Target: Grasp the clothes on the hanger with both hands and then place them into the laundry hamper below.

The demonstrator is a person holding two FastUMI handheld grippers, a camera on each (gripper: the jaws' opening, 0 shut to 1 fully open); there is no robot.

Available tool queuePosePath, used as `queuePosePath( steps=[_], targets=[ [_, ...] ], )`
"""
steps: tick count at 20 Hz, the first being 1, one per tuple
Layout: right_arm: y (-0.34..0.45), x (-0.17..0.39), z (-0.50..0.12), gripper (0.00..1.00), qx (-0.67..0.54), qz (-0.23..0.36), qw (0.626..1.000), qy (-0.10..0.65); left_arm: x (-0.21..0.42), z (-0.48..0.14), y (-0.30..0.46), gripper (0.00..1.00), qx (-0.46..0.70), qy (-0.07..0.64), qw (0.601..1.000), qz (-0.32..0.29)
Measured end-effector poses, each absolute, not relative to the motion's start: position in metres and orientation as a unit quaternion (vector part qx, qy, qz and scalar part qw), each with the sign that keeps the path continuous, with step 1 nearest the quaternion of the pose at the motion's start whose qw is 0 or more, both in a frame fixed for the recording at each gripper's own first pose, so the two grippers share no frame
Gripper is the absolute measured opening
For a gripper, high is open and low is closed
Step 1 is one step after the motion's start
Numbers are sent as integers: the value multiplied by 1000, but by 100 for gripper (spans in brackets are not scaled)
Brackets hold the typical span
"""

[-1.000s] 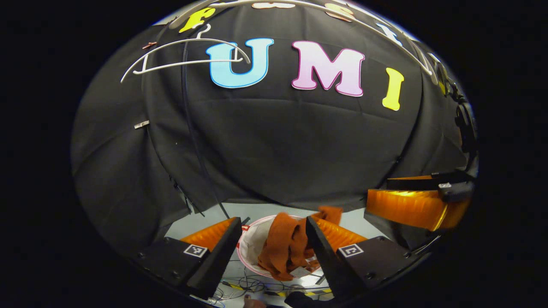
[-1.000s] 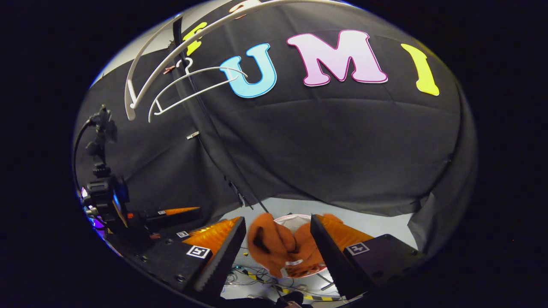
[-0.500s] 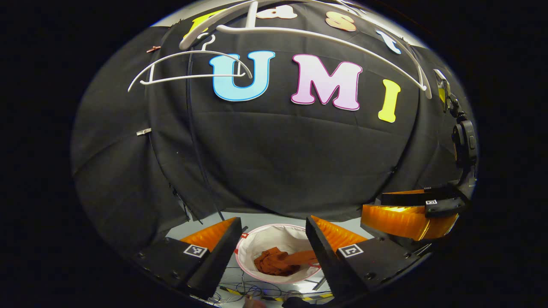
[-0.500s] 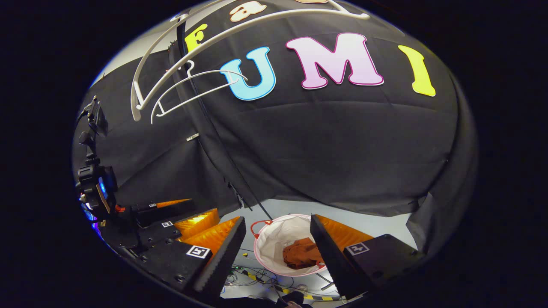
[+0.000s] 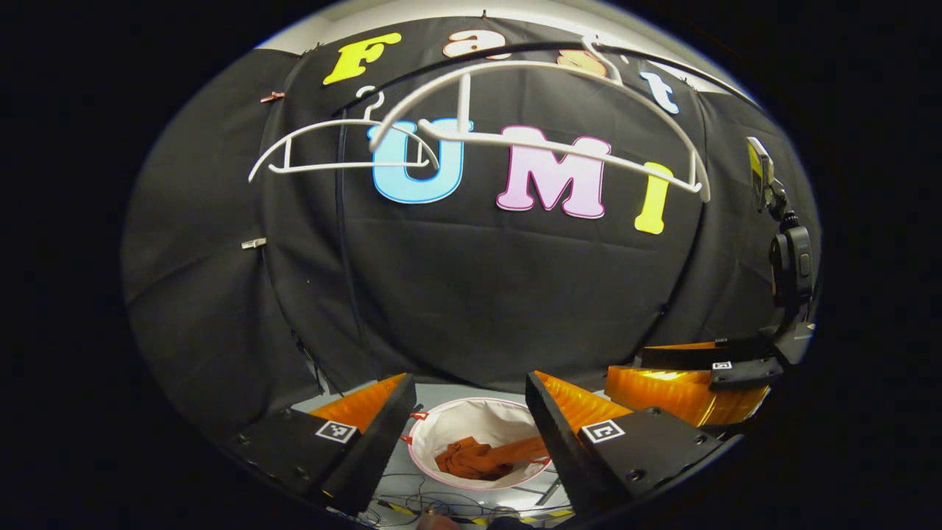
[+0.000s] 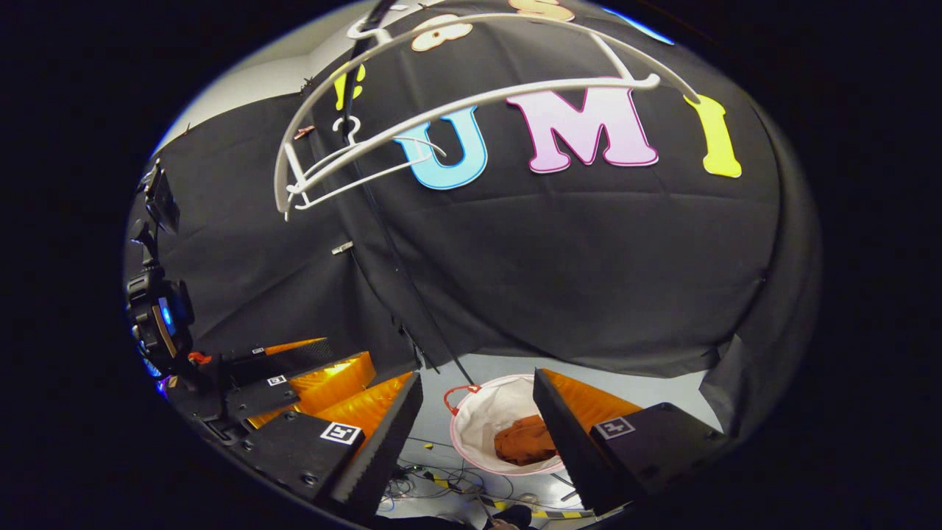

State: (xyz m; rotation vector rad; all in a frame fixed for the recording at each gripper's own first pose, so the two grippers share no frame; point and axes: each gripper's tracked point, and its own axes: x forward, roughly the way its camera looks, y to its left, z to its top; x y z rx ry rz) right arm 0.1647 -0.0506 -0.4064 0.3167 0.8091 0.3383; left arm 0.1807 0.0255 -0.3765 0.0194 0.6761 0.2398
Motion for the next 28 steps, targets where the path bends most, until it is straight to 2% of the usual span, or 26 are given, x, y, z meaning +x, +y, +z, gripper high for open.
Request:
queuePosePath(
  steps=[8, 12, 13, 16, 17, 20, 23, 24, 28],
  targets=[
    [-43, 129, -269, 98, 176, 120, 942, 259, 130, -257, 13, 95, 12, 226, 972, 68],
    [-46, 90, -200, 98, 164, 89, 966, 177, 92, -189, 6, 93, 13, 156, 987, 25],
    [-48, 79, -178, 98, 156, 80, 973, 151, 80, -172, 2, 96, 14, 138, 990, 14],
    [-40, 34, -115, 100, 146, 64, 985, 68, 38, -132, -6, 94, 22, 87, 996, -9],
    [-40, 21, -98, 97, 140, 54, 988, 45, 25, -120, -9, 92, 20, 75, 997, -15],
    [-33, -18, -80, 100, 108, 34, 993, 27, -8, -94, -22, 93, 13, 56, 998, -40],
    [-39, -43, -60, 97, 99, 5, 995, 18, -27, -61, -33, 92, 18, 19, 998, -54],
    [-44, -46, -59, 100, 95, -7, 995, 21, -30, -56, -35, 94, 19, 11, 998, -56],
    [-48, -49, -39, 98, 74, -11, 997, 7, -32, -48, -43, 94, 19, 0, 999, -49]
  ],
)
